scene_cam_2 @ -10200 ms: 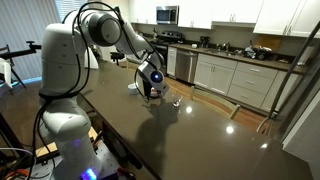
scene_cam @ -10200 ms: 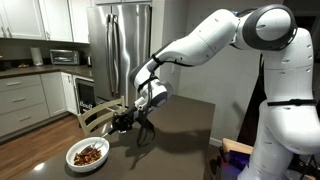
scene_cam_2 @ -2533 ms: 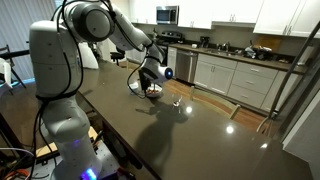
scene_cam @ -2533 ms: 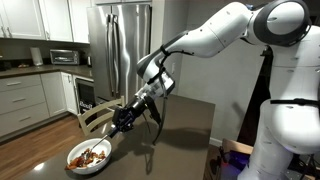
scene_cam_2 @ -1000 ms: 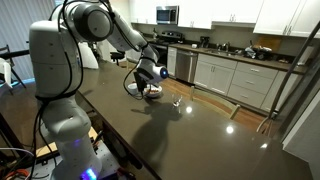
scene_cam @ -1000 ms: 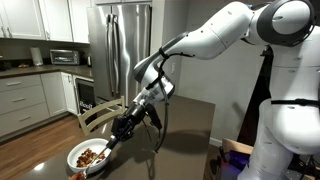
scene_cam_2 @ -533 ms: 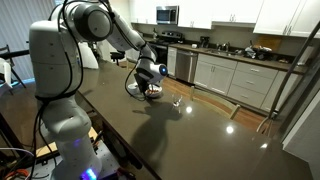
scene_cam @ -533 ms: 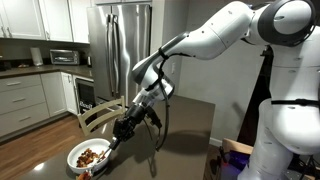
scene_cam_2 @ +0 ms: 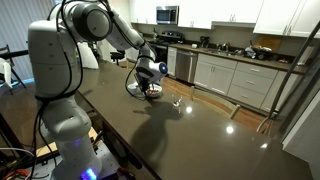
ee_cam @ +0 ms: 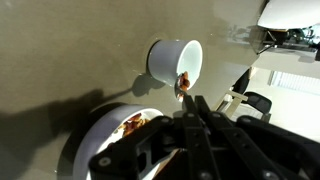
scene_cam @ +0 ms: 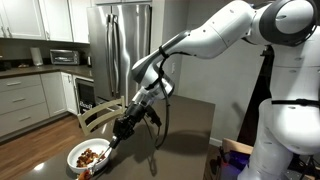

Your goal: Pick up the spoon, scoop some contents from the bowl and put them in the white cup.

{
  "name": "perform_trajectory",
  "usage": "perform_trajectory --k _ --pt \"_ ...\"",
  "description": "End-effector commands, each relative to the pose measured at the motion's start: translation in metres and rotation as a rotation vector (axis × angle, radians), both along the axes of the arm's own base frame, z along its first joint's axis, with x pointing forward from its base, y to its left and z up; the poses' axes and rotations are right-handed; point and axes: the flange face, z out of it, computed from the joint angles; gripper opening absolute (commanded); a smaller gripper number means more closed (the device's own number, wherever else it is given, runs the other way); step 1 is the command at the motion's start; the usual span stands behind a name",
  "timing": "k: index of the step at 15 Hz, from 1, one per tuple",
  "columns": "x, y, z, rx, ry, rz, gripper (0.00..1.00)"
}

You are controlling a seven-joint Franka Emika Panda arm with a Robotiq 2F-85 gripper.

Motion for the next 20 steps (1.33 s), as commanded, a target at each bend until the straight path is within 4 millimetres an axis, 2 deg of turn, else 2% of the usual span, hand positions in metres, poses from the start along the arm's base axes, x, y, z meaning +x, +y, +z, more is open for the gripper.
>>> perform_trajectory --k 1,11,20 --pt "-0.001 0.005 0.011 -0.027 -0.03 0.011 0.04" --pt "-0.006 0.021 0.016 -0.026 -0.043 0.037 0.04" --pt "-0.008 0.033 0.016 -0.105 -0.087 0.058 0.04"
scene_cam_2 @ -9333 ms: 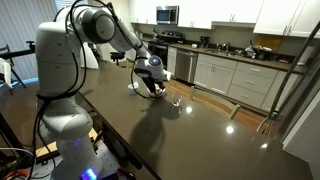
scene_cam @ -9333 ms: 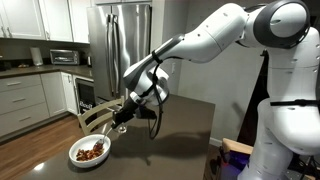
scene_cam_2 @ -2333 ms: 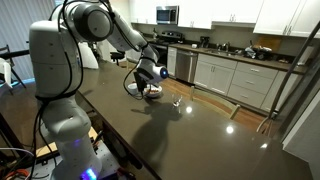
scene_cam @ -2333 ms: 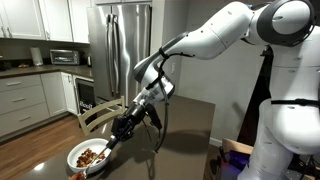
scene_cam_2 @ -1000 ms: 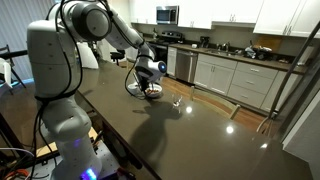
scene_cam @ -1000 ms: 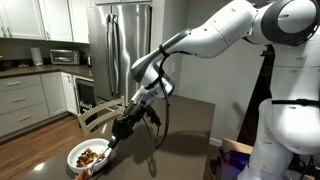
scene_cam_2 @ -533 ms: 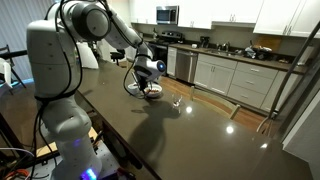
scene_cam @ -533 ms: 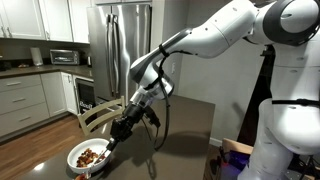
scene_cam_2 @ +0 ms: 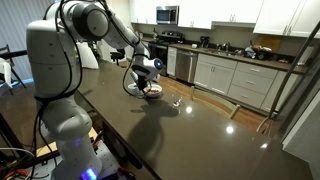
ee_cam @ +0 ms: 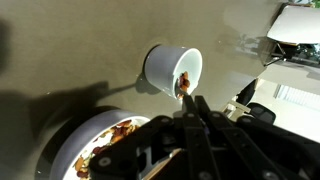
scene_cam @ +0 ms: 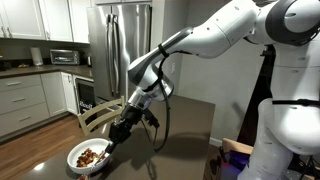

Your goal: Pick up the spoon, scoop some contents from the bowl and put them in the white cup.

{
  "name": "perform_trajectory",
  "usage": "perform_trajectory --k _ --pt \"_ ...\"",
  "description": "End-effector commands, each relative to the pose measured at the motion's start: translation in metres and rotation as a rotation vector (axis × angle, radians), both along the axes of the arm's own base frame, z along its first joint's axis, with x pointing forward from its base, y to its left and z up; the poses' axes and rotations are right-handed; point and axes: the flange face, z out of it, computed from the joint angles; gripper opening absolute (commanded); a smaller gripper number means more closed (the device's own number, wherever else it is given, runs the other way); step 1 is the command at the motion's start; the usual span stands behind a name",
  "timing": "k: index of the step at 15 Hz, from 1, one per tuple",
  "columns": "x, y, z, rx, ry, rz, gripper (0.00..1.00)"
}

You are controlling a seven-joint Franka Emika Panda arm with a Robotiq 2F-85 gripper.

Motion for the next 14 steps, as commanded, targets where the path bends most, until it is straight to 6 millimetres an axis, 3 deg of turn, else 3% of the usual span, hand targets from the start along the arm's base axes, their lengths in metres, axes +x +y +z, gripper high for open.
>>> perform_trajectory --k 1,14 --pt "-0.002 0.004 0.009 -0.044 -0.036 0.006 0.04" --pt "-0.001 0.018 0.014 -0.125 -0.091 0.06 0.04"
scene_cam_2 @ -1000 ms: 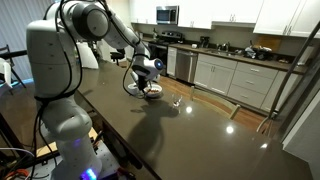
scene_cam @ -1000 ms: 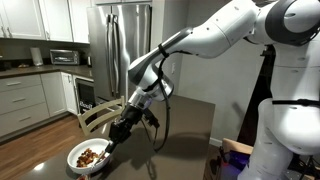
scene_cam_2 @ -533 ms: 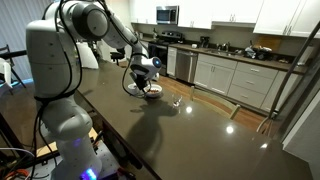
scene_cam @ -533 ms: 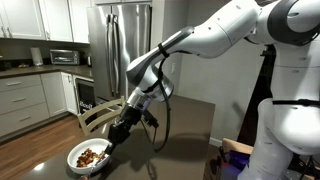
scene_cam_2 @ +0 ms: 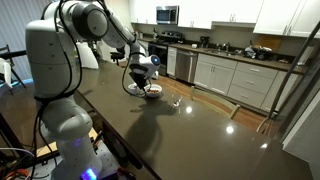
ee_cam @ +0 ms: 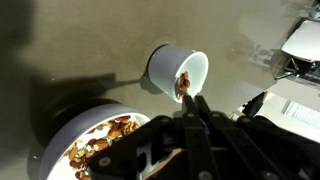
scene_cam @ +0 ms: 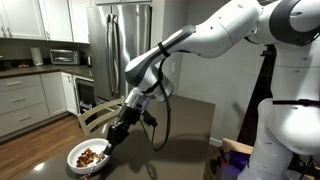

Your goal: Pick up the spoon, scoop some contents from the bowl and put them in the white cup.

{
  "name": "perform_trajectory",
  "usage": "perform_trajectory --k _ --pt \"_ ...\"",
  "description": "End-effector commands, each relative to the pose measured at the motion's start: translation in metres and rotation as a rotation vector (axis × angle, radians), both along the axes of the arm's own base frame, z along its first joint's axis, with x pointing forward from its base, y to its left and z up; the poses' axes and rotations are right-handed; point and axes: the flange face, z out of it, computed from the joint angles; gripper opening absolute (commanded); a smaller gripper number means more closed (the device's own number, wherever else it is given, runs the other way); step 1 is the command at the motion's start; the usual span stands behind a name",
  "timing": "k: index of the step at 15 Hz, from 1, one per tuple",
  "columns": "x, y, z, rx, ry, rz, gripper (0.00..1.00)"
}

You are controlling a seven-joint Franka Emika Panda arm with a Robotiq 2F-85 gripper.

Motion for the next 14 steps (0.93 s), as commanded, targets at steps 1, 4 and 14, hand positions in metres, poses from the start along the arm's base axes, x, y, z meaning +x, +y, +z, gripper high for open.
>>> perform_trajectory --k 1,4,14 --pt "-0.001 0.005 0.007 -0.046 -0.029 0.005 0.04" --pt "-0.001 0.009 0.008 -0.07 -0.045 0.02 0.04" --pt "-0.004 0.016 0.009 -0.104 -0.062 0.054 0.04"
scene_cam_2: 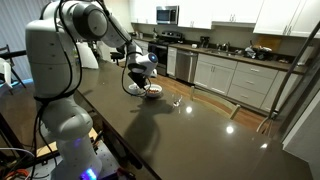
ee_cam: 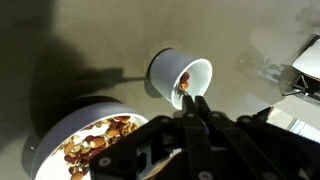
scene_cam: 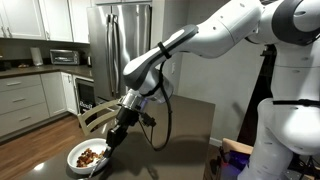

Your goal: Pick up the spoon, scoop some contents from the bowl and put them in the white cup.

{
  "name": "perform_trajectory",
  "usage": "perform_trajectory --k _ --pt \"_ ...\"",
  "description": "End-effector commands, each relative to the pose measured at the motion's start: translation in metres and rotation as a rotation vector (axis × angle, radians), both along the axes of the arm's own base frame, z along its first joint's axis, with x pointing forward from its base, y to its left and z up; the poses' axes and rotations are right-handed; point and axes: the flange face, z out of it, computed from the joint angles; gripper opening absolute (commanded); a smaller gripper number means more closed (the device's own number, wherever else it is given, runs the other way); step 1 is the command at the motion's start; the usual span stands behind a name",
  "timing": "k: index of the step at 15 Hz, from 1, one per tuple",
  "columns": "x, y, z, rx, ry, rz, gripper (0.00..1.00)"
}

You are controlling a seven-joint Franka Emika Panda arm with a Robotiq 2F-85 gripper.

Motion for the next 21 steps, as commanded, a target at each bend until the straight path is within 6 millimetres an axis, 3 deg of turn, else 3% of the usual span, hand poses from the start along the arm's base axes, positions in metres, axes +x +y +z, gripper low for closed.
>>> perform_trajectory --k 1,10,21 --pt "-0.0019 0.0032 0.0067 -0.03 -0.012 -0.007 0.04" --pt "-0.0001 0.0011 0.0009 -0.011 -0.004 0.011 0.05" --pt "0.0018 0.0072 0.0076 -0.051 -0.044 0.052 0.04"
